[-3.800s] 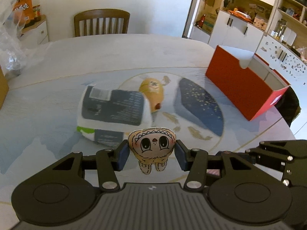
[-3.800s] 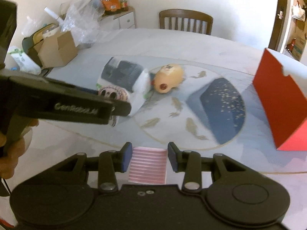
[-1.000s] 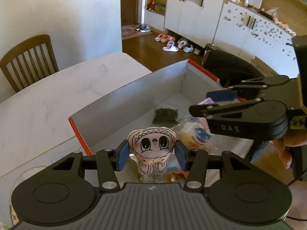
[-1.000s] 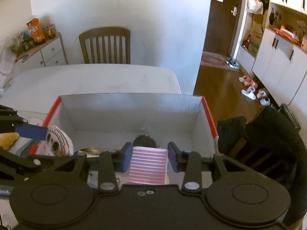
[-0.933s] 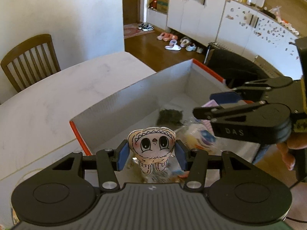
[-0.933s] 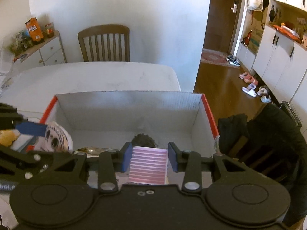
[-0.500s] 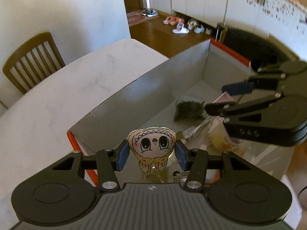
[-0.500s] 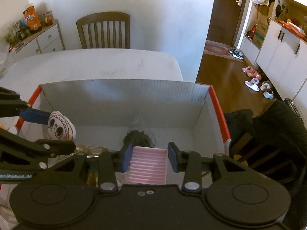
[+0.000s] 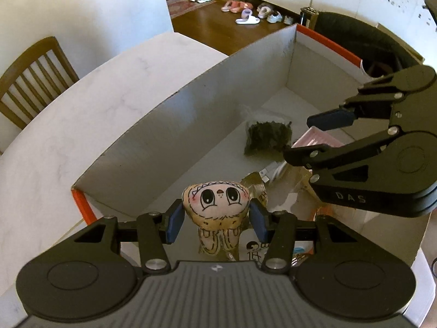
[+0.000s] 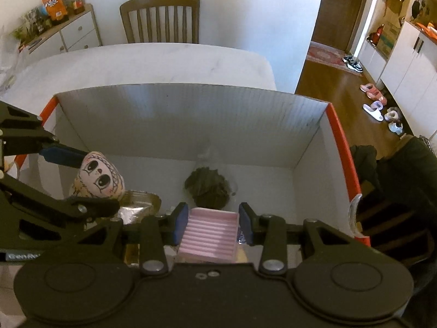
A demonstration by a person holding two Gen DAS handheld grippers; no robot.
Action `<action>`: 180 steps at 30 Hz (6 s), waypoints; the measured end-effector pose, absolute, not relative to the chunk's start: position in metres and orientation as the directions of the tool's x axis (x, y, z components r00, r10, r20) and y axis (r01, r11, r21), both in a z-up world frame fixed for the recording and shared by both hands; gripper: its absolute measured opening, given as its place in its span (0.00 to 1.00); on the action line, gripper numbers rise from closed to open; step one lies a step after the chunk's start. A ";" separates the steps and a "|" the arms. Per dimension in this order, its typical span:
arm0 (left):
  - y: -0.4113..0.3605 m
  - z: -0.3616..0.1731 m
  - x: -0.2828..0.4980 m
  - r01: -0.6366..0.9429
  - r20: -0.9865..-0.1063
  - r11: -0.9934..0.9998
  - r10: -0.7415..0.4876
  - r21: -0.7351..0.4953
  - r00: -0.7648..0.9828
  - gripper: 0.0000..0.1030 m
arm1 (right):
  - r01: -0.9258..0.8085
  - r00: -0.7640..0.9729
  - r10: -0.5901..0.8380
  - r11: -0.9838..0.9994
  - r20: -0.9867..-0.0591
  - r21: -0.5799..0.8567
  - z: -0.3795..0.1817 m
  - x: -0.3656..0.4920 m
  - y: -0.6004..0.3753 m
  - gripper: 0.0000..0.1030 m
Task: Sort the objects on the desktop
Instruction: 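Lower the plush and pink pad into the shoebox and open both tools, then move both tools back from the shoebox toward the remaining items on the mat, then grasp the white-grey snack bag with left tool while right tool grasps the orange bottle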
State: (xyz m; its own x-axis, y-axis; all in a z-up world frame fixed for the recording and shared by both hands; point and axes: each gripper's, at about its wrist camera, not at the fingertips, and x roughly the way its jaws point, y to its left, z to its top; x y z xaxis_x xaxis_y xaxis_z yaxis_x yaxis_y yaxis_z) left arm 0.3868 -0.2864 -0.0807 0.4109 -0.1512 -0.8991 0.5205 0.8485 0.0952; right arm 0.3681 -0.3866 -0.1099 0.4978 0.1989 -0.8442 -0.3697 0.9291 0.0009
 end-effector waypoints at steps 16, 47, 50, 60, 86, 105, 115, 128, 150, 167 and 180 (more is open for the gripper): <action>-0.288 -0.080 0.375 0.533 -0.895 0.842 -0.171 0.085 0.413 0.64 | -0.353 0.521 0.191 0.936 -0.832 -0.007 -0.102 0.367 -0.393 0.61; -0.252 -0.038 0.329 0.478 -0.816 0.876 -0.324 -0.068 0.478 0.81 | -0.354 0.617 0.310 0.930 -0.724 0.097 -0.043 0.324 -0.408 0.97; -0.247 -0.030 0.321 0.484 -0.799 0.873 -0.338 -0.067 0.498 0.85 | -0.351 0.632 0.317 0.931 -0.707 0.103 -0.037 0.318 -0.406 0.98; -0.212 -0.007 0.293 0.482 -0.738 0.870 -0.388 -0.098 0.551 0.99 | -0.343 0.678 0.326 0.933 -0.659 0.108 -0.018 0.293 -0.384 0.99; -0.033 -0.023 0.213 0.335 -0.691 0.939 -0.290 -0.074 0.662 0.99 | -0.397 0.631 0.386 0.906 -0.673 0.147 -0.021 0.228 -0.243 0.99; 0.083 -0.056 0.197 0.193 -0.701 0.980 -0.171 -0.048 0.692 0.99 | -0.448 0.589 0.399 0.885 -0.703 0.127 -0.038 0.232 -0.129 0.99; 0.117 -0.082 0.211 0.205 -0.732 0.976 -0.192 -0.073 0.654 0.99 | -0.452 0.564 0.392 0.883 -0.726 0.126 -0.057 0.246 -0.086 0.99; 0.142 -0.107 0.229 0.310 -0.738 0.939 -0.315 -0.150 0.596 0.99 | -0.464 0.513 0.366 0.879 -0.776 0.109 -0.088 0.270 -0.047 0.98; 0.126 -0.134 0.243 0.409 -0.760 0.897 -0.382 -0.168 0.525 0.98 | -0.427 0.434 0.321 0.896 -0.842 0.122 -0.128 0.297 -0.019 0.86; 0.119 -0.129 0.239 0.398 -0.756 0.900 -0.383 -0.176 0.531 0.61 | -0.366 0.434 0.332 0.914 -0.838 0.173 -0.136 0.297 -0.030 0.48; 0.116 -0.106 0.227 0.356 -0.729 0.904 -0.407 -0.237 0.550 0.24 | -0.315 0.456 0.344 0.925 -0.821 0.213 -0.119 0.284 -0.067 0.45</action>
State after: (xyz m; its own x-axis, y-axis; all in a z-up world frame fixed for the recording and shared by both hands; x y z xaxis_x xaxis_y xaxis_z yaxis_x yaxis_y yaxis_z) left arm 0.2270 0.1160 -0.1060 0.5499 -0.4074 -0.7291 0.3557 0.9041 -0.2368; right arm 0.2842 -0.0674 -0.1192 0.4555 0.3442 -0.8210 -0.3147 0.9249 0.2132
